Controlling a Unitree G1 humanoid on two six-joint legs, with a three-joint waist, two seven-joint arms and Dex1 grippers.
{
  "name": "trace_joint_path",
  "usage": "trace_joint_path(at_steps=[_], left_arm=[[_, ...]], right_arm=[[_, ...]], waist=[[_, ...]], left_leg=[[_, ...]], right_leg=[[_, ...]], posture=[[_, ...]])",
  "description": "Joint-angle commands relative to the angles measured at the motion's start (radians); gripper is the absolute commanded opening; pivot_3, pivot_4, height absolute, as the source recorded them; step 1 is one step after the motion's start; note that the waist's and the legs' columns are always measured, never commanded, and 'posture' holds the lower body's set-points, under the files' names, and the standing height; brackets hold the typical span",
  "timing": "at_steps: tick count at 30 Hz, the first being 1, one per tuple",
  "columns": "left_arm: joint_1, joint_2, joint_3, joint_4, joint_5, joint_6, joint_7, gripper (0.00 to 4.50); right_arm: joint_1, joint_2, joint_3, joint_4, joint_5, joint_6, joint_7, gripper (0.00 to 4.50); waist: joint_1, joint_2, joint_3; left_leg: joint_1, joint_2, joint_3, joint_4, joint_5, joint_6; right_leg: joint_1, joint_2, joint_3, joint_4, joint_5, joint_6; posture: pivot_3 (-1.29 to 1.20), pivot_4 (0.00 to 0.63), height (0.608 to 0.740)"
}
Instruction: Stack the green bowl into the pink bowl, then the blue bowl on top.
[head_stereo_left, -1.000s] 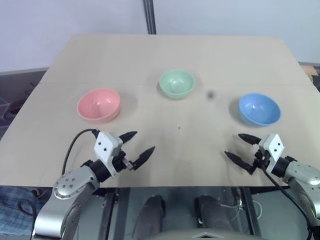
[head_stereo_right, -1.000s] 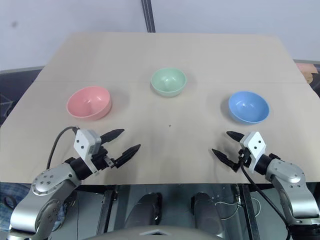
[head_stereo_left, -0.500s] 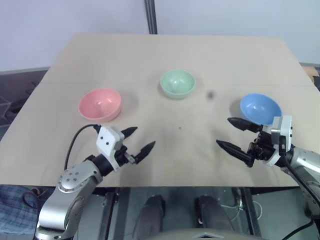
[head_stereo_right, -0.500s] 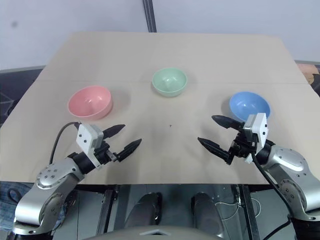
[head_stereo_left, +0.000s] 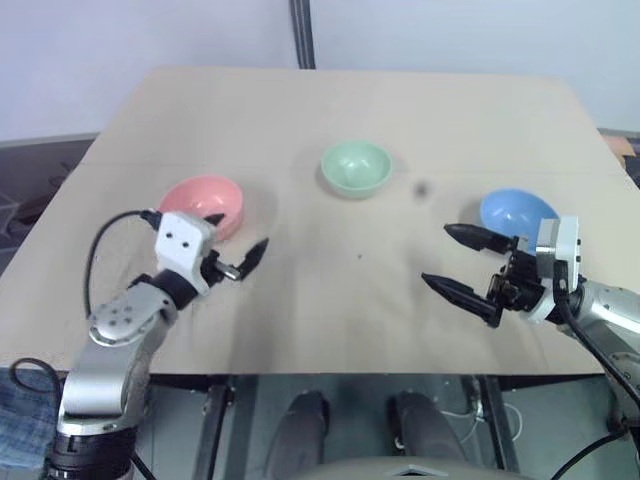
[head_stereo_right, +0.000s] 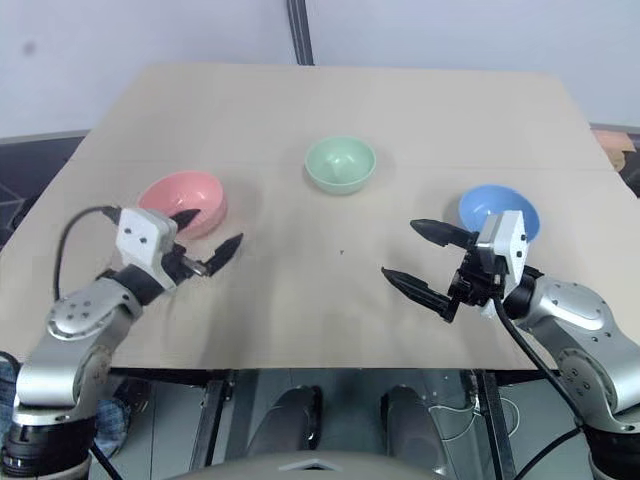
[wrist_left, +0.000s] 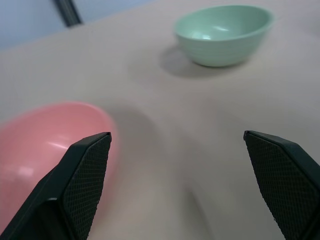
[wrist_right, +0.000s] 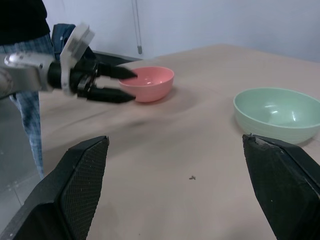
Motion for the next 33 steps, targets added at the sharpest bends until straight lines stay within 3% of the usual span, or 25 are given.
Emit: trace_joint_path(at_steps=[1,13,23,27,30,33], left_arm=[[-0.024,0.017,0.035,0.004,0.034,-0.012,0.03,4.5],[-0.026,0.022,-0.012,0.14,0.16,0.066,0.097,4.5],[-0.114,0.062,-0.095,0.243,0.214,0.042,0.028,4.5],[-0.131,0.073,-0.102,0.273,0.222,0.023,0.006,3.43],[-0.142,0.076,-0.111,0.291,0.23,0.01,-0.004,2.05],[-0.149,0.073,-0.119,0.302,0.235,0.002,-0.013,0.33]], right_arm=[[-0.011,-0.003,-0.005,-0.004,-0.013,-0.028,0.01,4.48],[-0.03,0.009,0.013,0.009,-0.059,-0.059,0.006,4.48],[-0.013,0.024,0.015,0.008,-0.092,-0.079,-0.009,4.48],[-0.004,0.033,0.011,0.008,-0.105,-0.088,-0.017,4.5],[0.002,0.037,0.013,0.015,-0.116,-0.1,-0.016,4.5],[0.004,0.04,0.015,0.019,-0.122,-0.109,-0.016,4.5]], waist=[[0.0,0.0,0.0],[-0.002,0.001,0.001],[-0.002,0.001,0.001],[-0.003,0.001,0.001],[-0.003,0.001,0.001],[-0.003,0.001,0.001]], left_leg=[[0.0,0.0,0.0,0.0,0.0,0.0],[-0.001,0.0,-0.001,-0.001,0.0,0.0],[-0.001,0.0,-0.001,-0.001,0.0,0.0],[-0.001,0.0,-0.001,-0.001,0.0,0.0],[-0.001,0.0,-0.001,-0.001,0.0,0.0],[-0.001,0.0,-0.001,-0.001,0.0,0.0]], right_leg=[[0.0,0.0,0.0,0.0,0.0,0.0],[-0.001,0.0,-0.001,0.001,0.0,0.0],[-0.001,0.0,-0.001,0.002,0.0,0.0],[-0.001,0.0,-0.001,0.002,0.0,0.0],[-0.001,-0.001,-0.001,0.002,0.0,0.0],[-0.001,-0.001,-0.001,0.002,0.0,0.0]], posture=[[0.0,0.15,0.74],[0.0,0.15,0.74],[0.0,0.15,0.74],[0.0,0.15,0.74],[0.0,0.15,0.74],[0.0,0.15,0.74]])
